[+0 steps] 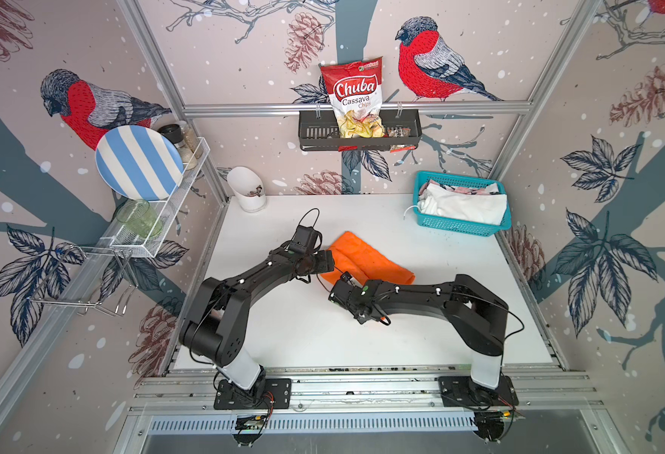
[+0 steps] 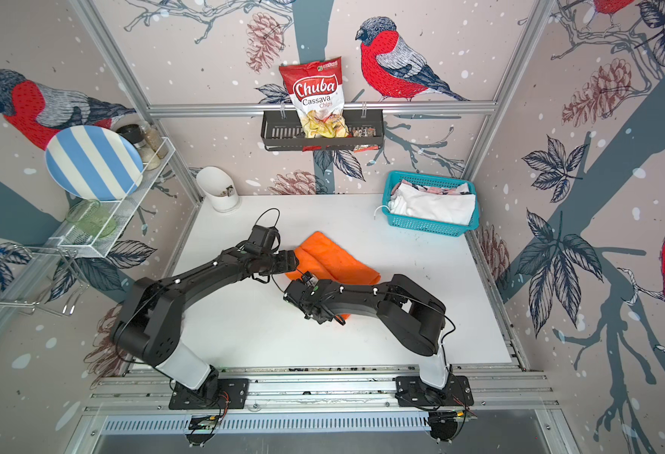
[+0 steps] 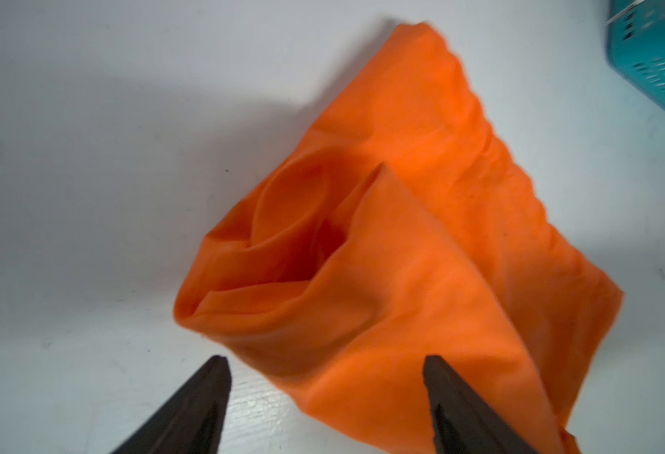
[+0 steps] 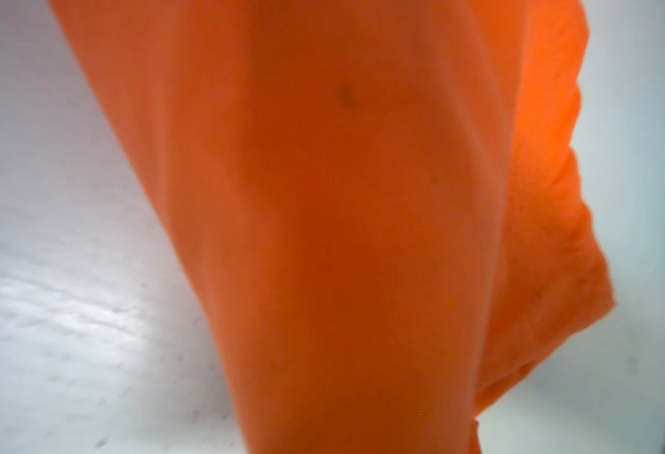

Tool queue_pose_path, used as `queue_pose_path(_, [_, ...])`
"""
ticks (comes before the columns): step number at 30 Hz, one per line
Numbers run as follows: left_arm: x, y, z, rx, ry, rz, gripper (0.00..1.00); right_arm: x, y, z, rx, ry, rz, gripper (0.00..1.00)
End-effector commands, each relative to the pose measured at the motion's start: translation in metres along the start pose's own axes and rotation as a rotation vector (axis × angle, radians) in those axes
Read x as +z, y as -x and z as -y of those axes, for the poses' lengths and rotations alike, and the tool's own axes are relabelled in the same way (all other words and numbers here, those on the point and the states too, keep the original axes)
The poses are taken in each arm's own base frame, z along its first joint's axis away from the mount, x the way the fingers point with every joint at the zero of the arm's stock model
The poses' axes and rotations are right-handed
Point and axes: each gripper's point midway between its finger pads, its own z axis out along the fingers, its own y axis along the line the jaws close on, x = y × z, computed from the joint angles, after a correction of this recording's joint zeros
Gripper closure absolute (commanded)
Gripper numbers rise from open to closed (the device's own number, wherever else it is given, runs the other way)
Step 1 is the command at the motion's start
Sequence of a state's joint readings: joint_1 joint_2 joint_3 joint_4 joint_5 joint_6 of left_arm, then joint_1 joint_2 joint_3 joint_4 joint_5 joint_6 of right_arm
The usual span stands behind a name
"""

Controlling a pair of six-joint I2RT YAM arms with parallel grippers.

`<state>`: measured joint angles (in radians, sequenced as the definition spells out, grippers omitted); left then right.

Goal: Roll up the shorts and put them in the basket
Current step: Roll the shorts at the center of the board.

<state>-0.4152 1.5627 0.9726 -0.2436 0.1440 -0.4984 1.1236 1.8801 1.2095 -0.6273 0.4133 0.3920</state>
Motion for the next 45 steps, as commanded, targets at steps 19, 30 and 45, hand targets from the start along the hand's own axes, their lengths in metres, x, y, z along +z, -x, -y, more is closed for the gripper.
queue_pose_path(19, [-0.014,-0.003,0.016,-0.147,-0.078,0.053,0.03,-0.052,0.011,-0.05,0.473,1.25,0.049,0.89])
queue_pose_path(30, [0.042,-0.028,-0.057,-0.141,0.198,-0.076,0.42,-0.019,0.011,-0.006,0.425,0.785,0.066,0.45])
queue_pose_path(45, [0.053,-0.042,-0.066,-0.139,0.185,-0.128,0.43,-0.075,0.037,0.003,-0.183,-0.273,0.234,0.0])
